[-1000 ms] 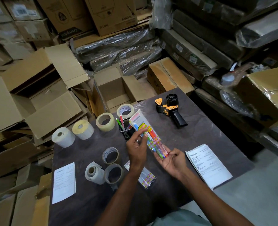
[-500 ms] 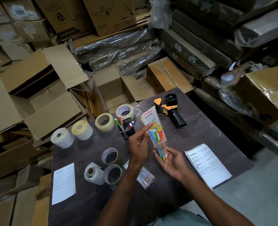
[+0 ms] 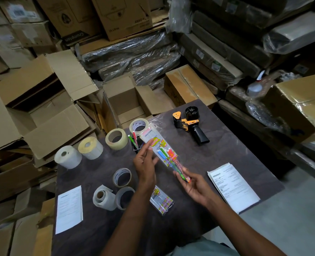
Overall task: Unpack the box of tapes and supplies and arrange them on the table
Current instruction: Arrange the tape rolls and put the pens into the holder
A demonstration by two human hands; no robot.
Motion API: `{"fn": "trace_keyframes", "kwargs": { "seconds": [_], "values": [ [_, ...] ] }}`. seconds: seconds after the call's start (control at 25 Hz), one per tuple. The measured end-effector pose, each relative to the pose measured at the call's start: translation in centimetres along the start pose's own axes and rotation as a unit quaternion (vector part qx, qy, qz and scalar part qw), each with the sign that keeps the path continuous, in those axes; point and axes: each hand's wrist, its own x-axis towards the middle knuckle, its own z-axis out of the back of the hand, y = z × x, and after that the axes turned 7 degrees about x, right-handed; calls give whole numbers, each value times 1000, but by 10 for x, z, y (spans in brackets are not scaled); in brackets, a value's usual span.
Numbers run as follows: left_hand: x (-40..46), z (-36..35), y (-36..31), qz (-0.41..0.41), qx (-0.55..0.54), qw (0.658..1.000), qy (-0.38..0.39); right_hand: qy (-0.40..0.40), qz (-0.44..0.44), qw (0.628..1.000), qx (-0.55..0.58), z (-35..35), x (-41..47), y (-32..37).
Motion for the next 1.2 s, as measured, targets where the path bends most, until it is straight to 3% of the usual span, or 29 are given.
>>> {"fn": "trace_keyframes", "kwargs": {
  "seconds": [0.24, 0.56, 0.8, 1.04, 1.2],
  "values": [
    [16, 8, -3, 17, -31, 998, -60, -20, 2, 999, -46, 18, 0, 6],
    [23, 19, 3, 24, -11, 995, -97, -78, 28, 996, -23, 32, -1, 17],
    [10, 41, 47, 79, 86, 991, -72, -82, 61, 995, -18, 22, 5, 24],
    [-9, 58, 91, 161, 198, 965, -53, -64, 72, 995, -17, 3, 8, 24],
    [-14, 71, 107, 163, 282, 945, -43, -55, 70, 996, -25, -7, 12, 21]
  ]
}}
